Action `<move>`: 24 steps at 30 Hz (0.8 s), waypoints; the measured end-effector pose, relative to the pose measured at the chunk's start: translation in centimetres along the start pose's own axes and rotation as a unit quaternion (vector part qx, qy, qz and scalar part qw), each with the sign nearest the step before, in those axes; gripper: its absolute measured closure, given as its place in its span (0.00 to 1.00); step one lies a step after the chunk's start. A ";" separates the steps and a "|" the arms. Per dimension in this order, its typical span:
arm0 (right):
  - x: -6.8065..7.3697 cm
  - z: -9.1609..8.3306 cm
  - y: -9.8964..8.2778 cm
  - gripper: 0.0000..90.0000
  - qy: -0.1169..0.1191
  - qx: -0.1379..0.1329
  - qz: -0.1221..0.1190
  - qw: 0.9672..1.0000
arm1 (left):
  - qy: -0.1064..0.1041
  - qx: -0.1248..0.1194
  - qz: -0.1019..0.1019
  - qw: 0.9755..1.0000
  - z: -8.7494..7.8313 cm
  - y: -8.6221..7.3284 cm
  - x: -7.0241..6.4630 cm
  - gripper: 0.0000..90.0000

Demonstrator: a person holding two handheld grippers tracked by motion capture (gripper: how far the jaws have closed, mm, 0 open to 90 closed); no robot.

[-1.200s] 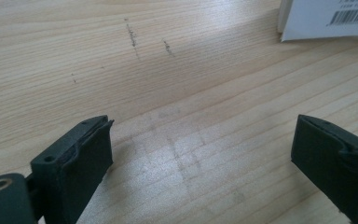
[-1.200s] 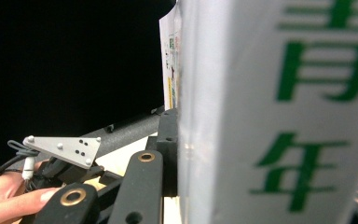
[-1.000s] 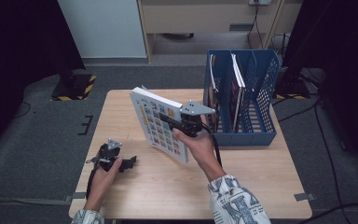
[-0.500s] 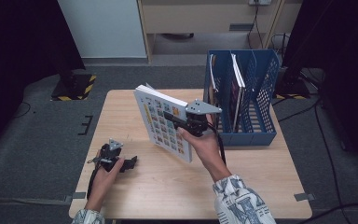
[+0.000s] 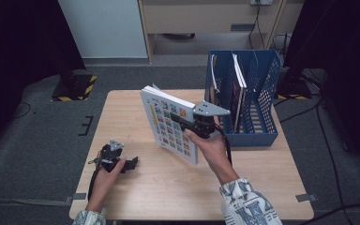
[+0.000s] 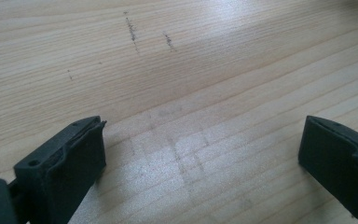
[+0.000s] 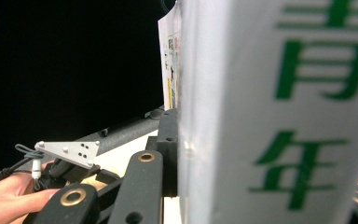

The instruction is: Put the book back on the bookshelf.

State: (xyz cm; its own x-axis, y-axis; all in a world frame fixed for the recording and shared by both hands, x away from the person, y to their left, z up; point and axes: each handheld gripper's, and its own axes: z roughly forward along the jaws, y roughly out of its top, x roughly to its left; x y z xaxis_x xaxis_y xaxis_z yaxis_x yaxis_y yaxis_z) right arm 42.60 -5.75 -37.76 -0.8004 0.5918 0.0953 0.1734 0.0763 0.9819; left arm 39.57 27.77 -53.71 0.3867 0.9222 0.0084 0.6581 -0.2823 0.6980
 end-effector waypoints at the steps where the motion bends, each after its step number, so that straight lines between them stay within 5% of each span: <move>1: -0.1 -0.2 -0.1 0.82 0.000 0.002 0.001 1.000 | 0.000 0.000 0.000 1.000 0.0 0.0 0.0 0.00; 24: -0.8 -3.6 -0.5 0.82 -0.006 -0.010 0.006 1.000 | -0.001 0.001 -0.002 1.000 0.0 0.0 0.0 0.00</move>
State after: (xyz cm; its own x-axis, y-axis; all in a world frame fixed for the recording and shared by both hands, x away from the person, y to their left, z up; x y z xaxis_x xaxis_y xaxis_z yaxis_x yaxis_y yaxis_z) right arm 41.09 -9.14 -37.76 -0.7909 0.6028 0.1055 0.1714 0.0528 0.9838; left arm 39.60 27.75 -53.71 0.3862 0.9224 0.0042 0.6611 -0.2799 0.6961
